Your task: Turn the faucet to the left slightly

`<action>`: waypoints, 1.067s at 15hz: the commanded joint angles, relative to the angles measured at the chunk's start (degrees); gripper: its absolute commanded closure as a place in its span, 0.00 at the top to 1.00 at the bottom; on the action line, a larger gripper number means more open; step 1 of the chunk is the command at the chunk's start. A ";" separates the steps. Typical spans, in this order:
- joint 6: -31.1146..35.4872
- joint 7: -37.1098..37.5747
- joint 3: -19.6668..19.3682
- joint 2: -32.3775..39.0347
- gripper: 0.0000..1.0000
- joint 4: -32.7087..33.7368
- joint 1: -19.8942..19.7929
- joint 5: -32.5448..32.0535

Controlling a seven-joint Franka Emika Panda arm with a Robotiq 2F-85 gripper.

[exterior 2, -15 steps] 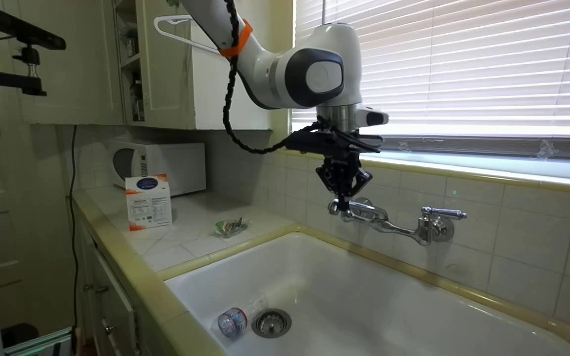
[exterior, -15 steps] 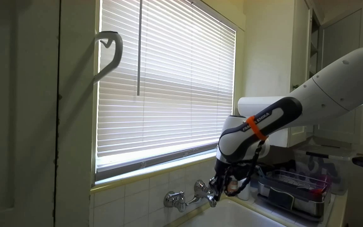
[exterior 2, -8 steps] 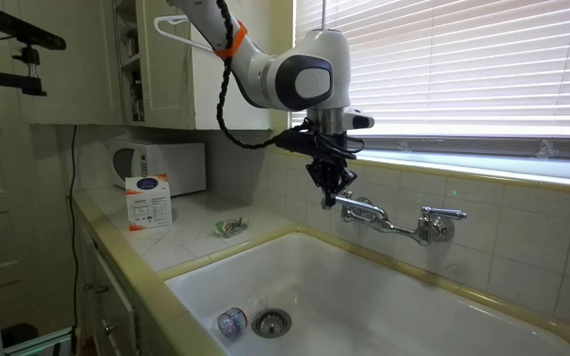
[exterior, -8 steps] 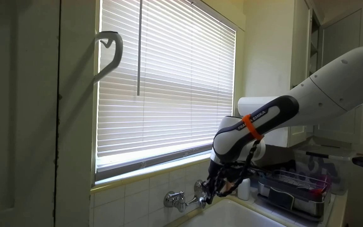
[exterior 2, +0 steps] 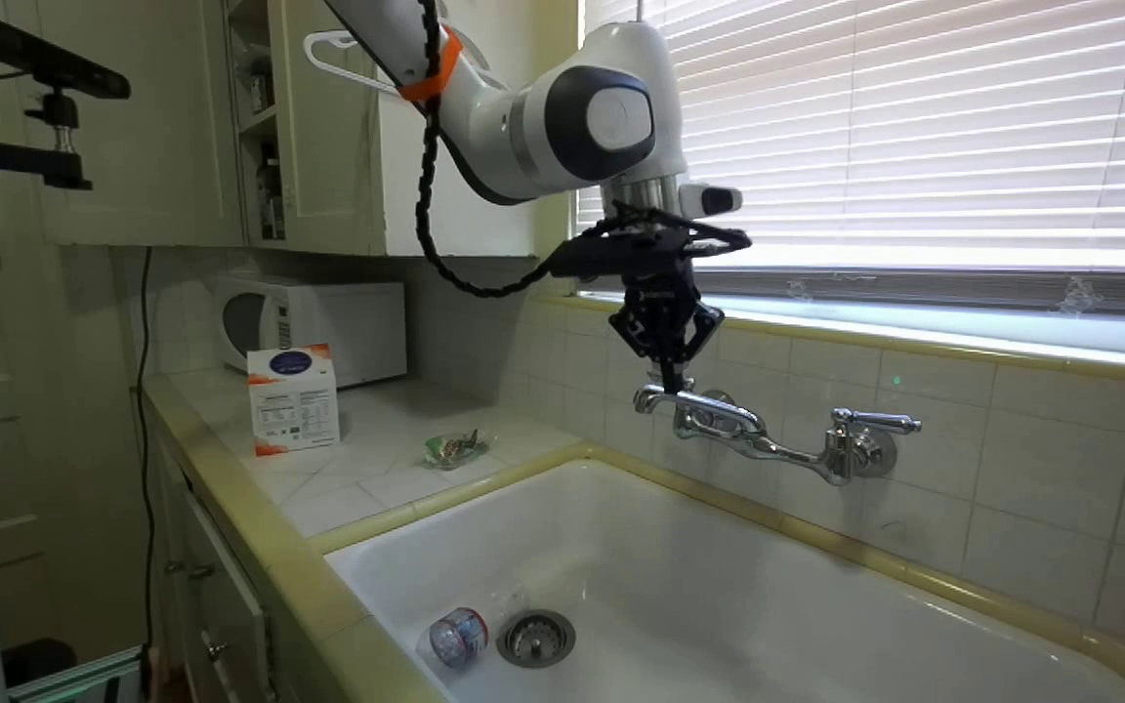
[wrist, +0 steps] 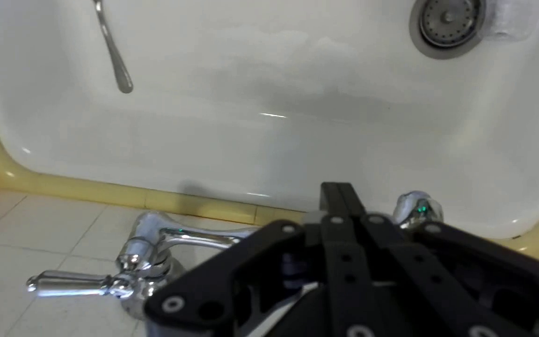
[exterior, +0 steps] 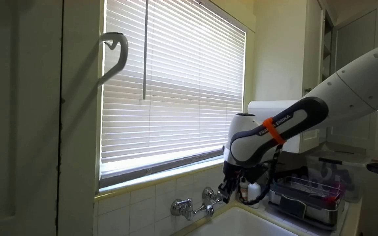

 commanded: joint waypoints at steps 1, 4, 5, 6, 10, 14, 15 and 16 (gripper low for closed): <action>-6.86 -3.57 -1.32 -7.78 0.27 -2.54 -0.80 -3.11; -12.55 -0.74 -1.43 -12.45 0.49 -2.28 -1.72 -5.75; -14.48 -0.02 -1.41 -13.88 0.56 -1.91 -1.93 -6.26; -17.09 0.84 -1.60 -14.93 0.63 -1.13 -1.93 -5.22; -26.16 7.99 -1.94 -17.50 0.93 1.79 -2.43 -1.42; -30.90 15.89 -1.88 -19.23 1.00 3.21 -2.93 1.95; -31.13 17.80 -1.83 -19.49 1.00 3.46 -3.11 2.70; -31.61 19.39 -1.69 -19.65 1.00 3.74 -3.31 3.15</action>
